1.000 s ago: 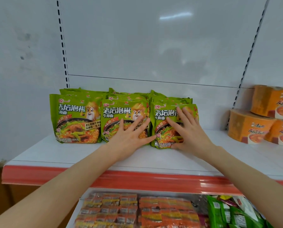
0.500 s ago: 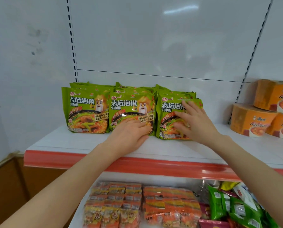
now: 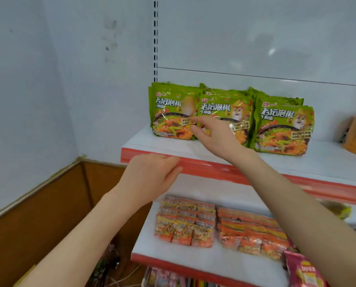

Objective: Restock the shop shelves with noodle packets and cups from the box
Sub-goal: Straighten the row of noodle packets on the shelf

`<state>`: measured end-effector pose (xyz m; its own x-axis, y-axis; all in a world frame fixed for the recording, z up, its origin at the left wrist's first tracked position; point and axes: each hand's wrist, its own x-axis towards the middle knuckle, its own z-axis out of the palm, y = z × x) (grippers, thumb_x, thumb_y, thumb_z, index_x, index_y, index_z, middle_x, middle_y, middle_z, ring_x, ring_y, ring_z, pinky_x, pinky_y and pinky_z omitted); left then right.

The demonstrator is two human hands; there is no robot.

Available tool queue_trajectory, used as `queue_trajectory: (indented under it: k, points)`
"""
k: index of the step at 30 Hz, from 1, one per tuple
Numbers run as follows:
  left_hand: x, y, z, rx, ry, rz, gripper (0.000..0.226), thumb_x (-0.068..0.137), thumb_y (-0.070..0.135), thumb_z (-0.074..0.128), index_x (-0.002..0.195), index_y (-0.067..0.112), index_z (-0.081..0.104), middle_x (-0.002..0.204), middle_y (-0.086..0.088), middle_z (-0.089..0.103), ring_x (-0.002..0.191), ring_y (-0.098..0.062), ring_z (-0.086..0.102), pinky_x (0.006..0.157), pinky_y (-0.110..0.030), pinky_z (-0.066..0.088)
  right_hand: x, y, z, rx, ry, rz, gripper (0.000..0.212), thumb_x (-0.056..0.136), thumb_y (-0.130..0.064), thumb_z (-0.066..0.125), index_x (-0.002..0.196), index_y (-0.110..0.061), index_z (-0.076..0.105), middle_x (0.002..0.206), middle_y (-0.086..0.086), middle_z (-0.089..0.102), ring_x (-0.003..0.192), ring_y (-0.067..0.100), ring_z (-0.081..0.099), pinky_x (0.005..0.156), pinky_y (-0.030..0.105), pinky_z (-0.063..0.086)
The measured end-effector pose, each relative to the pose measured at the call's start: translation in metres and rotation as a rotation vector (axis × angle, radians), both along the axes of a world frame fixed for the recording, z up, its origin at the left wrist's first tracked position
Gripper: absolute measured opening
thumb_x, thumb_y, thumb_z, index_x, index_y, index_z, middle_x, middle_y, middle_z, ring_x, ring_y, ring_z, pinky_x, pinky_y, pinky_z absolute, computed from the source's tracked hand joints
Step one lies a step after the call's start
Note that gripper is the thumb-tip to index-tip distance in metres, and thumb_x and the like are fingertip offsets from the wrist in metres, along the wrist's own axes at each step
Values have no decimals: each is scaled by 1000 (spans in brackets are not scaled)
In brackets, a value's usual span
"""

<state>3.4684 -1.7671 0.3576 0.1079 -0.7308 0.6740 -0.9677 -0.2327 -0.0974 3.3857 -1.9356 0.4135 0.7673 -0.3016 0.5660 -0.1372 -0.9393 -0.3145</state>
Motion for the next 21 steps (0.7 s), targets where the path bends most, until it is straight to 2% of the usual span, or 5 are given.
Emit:
queue_trajectory:
  k: [7, 12, 14, 16, 21]
  points:
    - [7, 75, -34, 58, 119, 357, 43, 85, 44, 36, 89, 18, 69, 62, 3, 68, 55, -19, 66, 41, -32, 52, 68, 61, -32, 38, 69, 306, 37, 95, -23, 48, 129, -8, 52, 133, 7, 55, 126, 20, 47, 105, 28, 30]
    - [-13, 92, -54, 32, 103, 628, 26, 83, 35, 61, 97, 15, 71, 65, -2, 71, 58, -24, 68, 43, -30, 48, 96, 82, -54, 71, 112, 553, 38, 95, -26, 47, 130, -12, 50, 134, 4, 54, 117, 20, 54, 103, 27, 36]
    - [-33, 92, -61, 20, 213, 754, 32, 91, 38, 53, 114, 18, 64, 82, -3, 72, 77, -26, 68, 57, -33, 50, 100, 86, -66, 40, 152, 650, 39, 95, -27, 47, 132, -14, 49, 136, 2, 53, 119, 17, 52, 100, 23, 33]
    - [-52, 92, -71, 8, 306, 902, 40, 94, 43, 43, 127, 23, 55, 95, 0, 70, 91, -23, 65, 68, -32, 48, 100, 90, -79, 38, 196, 754, 40, 95, -27, 47, 133, -13, 48, 138, 2, 51, 127, 16, 47, 105, 25, 31]
    - [-95, 96, -92, 41, 456, 1135, 44, 95, 47, 38, 132, 26, 48, 100, 4, 69, 94, -17, 64, 70, -30, 51, 90, 101, -113, 59, 307, 911, 43, 94, -27, 48, 135, -14, 45, 140, 4, 49, 131, 18, 42, 107, 28, 30]
